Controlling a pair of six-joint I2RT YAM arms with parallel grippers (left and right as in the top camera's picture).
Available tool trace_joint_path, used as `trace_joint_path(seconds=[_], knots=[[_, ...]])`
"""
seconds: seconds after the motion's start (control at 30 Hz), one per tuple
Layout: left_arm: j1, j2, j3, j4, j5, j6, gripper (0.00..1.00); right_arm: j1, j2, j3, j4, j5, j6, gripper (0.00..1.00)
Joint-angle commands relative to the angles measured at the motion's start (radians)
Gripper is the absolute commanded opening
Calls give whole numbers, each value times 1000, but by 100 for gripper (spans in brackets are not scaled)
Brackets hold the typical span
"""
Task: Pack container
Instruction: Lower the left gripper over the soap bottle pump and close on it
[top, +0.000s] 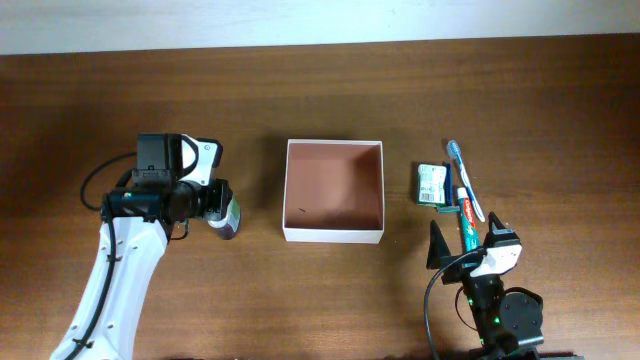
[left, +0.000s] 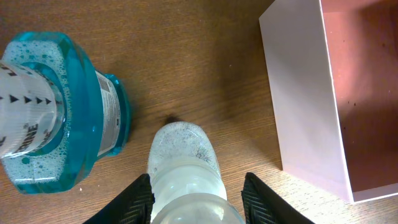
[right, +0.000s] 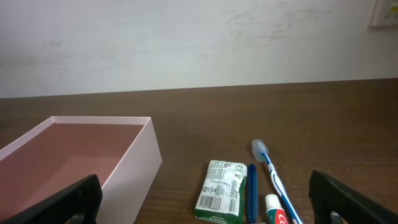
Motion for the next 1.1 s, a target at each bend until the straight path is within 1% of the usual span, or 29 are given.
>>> trace_joint_path(seconds=[0.0, 0.23, 0.5, 1.07], knots=[[3, -15, 13, -1, 3, -4, 47, 5, -10, -5, -7, -2, 0, 98], [3, 7, 8, -1, 3, -4, 45, 5, -10, -5, -7, -2, 0, 98], [3, 8, 2, -2, -23, -4, 46, 5, -10, -5, -7, -2, 0, 98], [3, 34, 0, -6, -23, -4, 45, 5, -10, -5, -7, -2, 0, 98]])
